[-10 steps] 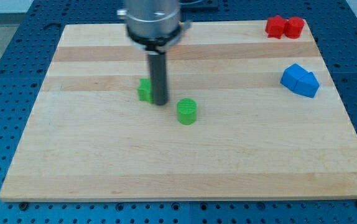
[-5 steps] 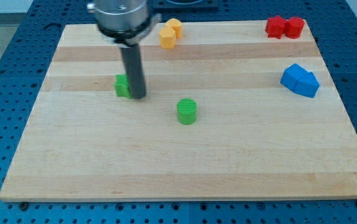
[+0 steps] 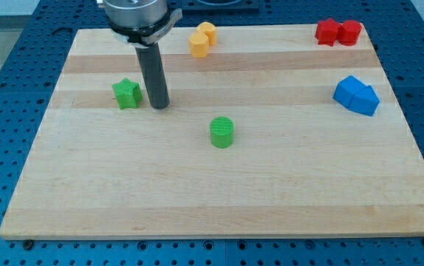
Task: Push green star to the center left
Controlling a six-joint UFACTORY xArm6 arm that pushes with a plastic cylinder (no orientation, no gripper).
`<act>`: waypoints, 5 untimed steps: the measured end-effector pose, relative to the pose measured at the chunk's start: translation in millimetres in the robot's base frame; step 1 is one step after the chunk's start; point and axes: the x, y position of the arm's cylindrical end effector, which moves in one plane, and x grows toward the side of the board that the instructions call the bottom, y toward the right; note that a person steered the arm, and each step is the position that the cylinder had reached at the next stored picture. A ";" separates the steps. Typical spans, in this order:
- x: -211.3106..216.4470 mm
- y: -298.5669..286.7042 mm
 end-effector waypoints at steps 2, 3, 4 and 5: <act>-7.0 -69.4; -7.0 -101.6; -7.0 -115.4; -21.8 -101.0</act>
